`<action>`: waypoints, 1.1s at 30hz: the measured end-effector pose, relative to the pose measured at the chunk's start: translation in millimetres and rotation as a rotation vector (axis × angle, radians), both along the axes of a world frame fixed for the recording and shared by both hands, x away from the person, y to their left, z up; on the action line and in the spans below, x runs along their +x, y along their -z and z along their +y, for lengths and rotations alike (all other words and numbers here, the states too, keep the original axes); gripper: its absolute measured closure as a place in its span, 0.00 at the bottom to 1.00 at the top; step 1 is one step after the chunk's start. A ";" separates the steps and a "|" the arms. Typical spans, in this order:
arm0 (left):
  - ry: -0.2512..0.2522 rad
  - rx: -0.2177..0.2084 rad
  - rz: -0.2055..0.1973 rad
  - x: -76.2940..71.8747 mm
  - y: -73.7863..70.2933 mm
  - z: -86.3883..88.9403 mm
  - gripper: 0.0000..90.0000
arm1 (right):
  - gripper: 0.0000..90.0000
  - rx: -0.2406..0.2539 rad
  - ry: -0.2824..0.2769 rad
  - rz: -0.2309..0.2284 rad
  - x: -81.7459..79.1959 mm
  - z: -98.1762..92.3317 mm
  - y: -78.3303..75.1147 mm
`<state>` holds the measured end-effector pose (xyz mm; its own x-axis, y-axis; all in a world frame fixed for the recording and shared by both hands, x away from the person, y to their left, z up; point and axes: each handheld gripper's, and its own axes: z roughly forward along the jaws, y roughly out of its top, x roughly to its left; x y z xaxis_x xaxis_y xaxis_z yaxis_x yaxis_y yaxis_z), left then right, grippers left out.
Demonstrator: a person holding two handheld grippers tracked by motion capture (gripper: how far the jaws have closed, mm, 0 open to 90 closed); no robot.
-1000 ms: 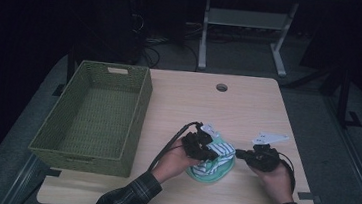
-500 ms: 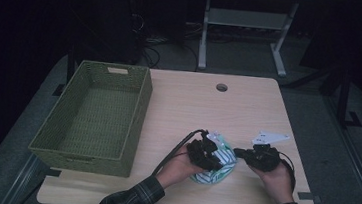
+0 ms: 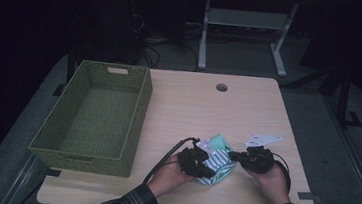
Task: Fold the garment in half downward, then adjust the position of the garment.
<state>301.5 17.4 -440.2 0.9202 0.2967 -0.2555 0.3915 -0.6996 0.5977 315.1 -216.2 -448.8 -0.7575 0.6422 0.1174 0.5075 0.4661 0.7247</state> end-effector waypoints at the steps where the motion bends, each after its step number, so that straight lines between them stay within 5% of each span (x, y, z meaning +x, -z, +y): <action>1: -0.001 0.006 0.003 -0.4 2.2 0.2 0.99 | 1.00 -0.012 -0.001 0.005 0.8 1.0 2.2; 8: 0.007 0.047 -0.012 -3.2 10.2 -0.5 0.99 | 1.00 -0.107 -0.008 0.028 4.7 5.2 14.0; 14: 0.002 0.036 -0.014 -3.5 6.2 3.0 0.97 | 1.00 -0.107 -0.011 0.030 4.0 3.9 12.7; 22: -0.044 -0.012 -0.035 3.1 -14.5 18.1 0.96 | 1.00 -0.022 -0.006 0.004 9.6 1.4 -3.5; 33: -0.137 -0.052 -0.078 25.6 -29.2 40.3 0.98 | 1.00 0.014 -0.031 -0.046 32.1 17.6 -22.8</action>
